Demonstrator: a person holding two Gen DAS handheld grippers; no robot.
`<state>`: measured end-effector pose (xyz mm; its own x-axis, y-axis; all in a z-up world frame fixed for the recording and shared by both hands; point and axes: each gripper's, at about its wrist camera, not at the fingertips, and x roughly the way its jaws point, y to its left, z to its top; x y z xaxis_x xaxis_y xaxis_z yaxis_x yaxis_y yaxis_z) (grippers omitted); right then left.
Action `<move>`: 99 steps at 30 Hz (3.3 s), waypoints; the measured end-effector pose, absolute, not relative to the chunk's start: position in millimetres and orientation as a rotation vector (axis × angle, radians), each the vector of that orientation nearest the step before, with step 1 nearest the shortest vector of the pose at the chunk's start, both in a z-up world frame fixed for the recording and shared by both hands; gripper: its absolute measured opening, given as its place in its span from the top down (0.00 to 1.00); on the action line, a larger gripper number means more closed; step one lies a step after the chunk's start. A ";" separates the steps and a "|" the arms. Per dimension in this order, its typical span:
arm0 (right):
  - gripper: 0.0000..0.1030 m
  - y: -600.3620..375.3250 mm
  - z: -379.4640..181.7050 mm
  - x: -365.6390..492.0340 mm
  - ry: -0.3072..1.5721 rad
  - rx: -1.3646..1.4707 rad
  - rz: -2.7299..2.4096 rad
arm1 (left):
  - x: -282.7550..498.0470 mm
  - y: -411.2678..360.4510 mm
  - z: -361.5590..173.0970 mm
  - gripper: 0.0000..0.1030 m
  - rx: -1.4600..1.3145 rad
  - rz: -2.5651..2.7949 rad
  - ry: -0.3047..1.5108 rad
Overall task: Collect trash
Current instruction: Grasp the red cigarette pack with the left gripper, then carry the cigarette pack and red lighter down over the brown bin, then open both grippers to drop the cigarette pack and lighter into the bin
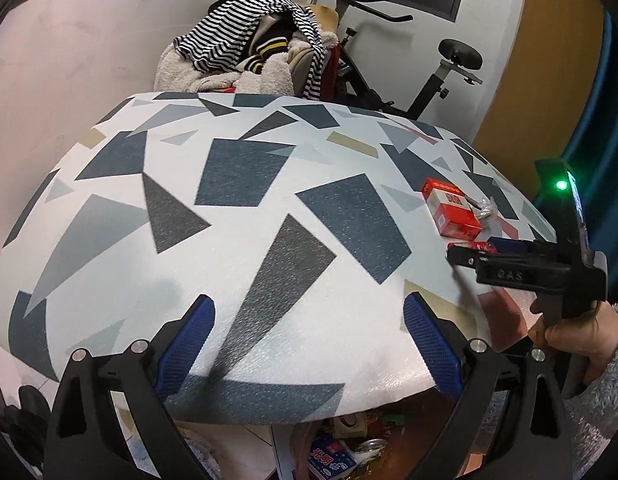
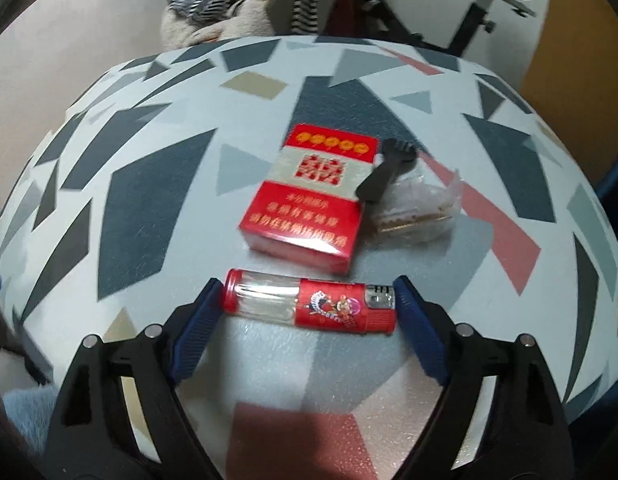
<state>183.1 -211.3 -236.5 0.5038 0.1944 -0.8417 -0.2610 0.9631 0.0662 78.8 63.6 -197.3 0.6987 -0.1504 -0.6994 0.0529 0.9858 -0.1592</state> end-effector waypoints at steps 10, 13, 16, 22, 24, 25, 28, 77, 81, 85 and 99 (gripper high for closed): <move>0.18 -254.1 -220.1 162.6 0.962 -0.049 0.321 | 119.7 10.1 -184.5 0.10 -0.112 -0.252 0.839; 0.18 -270.3 -215.0 160.1 0.945 -0.038 0.311 | 143.0 -21.2 -185.6 0.10 -0.073 -0.302 0.875; 0.18 -287.2 -211.7 159.5 0.930 -0.020 0.298 | 166.0 -53.7 -192.5 0.10 -0.029 -0.348 0.919; 0.18 -317.1 -211.9 159.4 0.926 0.013 0.278 | 202.7 -104.5 -210.2 0.10 0.054 -0.375 0.980; 0.18 -326.5 -212.7 159.7 0.929 0.032 0.274 | 212.0 -113.8 -214.3 0.10 0.068 -0.367 0.989; 0.18 -329.9 -212.9 159.5 0.929 0.038 0.273 | 218.3 -118.8 -217.1 0.10 0.071 -0.357 0.998; 0.18 -337.4 -214.2 159.5 0.927 0.047 0.269 | 228.2 -125.6 -221.0 0.14 0.069 -0.343 1.010; 0.18 -246.7 -188.2 80.3 0.909 -0.066 0.449 | 7.0 -13.7 -199.5 0.47 0.078 -0.401 0.909; 0.18 -245.9 -190.9 69.8 0.915 -0.064 0.455 | -4.7 -15.9 -214.8 0.47 0.087 -0.416 0.946; 0.18 -246.2 -193.2 64.5 0.923 -0.060 0.457 | -11.7 -17.4 -222.7 0.47 0.094 -0.427 0.961; 0.18 -245.2 -197.1 57.2 0.930 -0.063 0.463 | -14.1 -16.8 -242.1 0.25 0.067 -0.430 1.017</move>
